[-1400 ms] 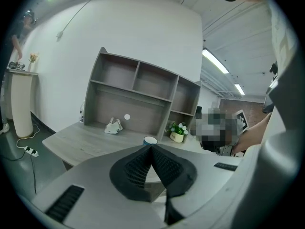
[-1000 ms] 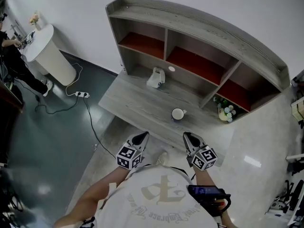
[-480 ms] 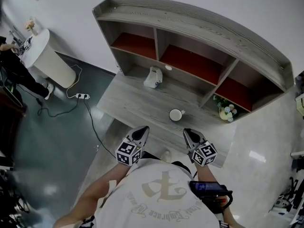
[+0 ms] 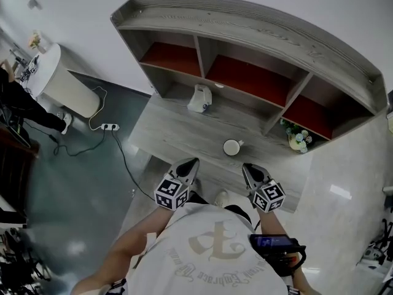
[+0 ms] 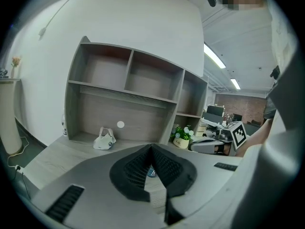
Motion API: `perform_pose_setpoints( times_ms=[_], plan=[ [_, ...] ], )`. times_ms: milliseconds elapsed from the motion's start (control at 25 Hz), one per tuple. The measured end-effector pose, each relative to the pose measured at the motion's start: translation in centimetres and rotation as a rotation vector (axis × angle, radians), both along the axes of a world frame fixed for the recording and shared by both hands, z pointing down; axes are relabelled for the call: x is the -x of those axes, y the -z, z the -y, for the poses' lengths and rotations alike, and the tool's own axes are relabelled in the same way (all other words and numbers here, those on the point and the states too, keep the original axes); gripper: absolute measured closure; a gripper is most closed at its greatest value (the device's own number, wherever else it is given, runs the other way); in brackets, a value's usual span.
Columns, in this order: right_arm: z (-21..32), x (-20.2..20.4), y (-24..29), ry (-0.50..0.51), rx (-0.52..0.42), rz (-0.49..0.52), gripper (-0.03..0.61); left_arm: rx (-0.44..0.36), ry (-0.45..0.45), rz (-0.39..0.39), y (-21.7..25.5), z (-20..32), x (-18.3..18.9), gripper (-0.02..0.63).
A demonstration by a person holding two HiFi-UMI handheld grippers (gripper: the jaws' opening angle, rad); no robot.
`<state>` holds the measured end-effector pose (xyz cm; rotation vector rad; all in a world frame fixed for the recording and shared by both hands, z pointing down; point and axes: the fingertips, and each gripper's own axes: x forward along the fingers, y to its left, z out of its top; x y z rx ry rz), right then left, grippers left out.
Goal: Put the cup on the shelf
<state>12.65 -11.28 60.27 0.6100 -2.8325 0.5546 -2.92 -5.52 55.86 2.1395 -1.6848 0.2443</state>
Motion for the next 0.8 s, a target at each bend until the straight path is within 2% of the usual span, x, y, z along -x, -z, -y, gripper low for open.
perform_pose_setpoints(
  times_ms=[800],
  plan=[
    [0.9, 3.0, -2.1, -0.250, 0.017, -0.071, 0.564, 0.022, -0.274, -0.055, -1.3, 5.1, 3.2, 0.612]
  ],
)
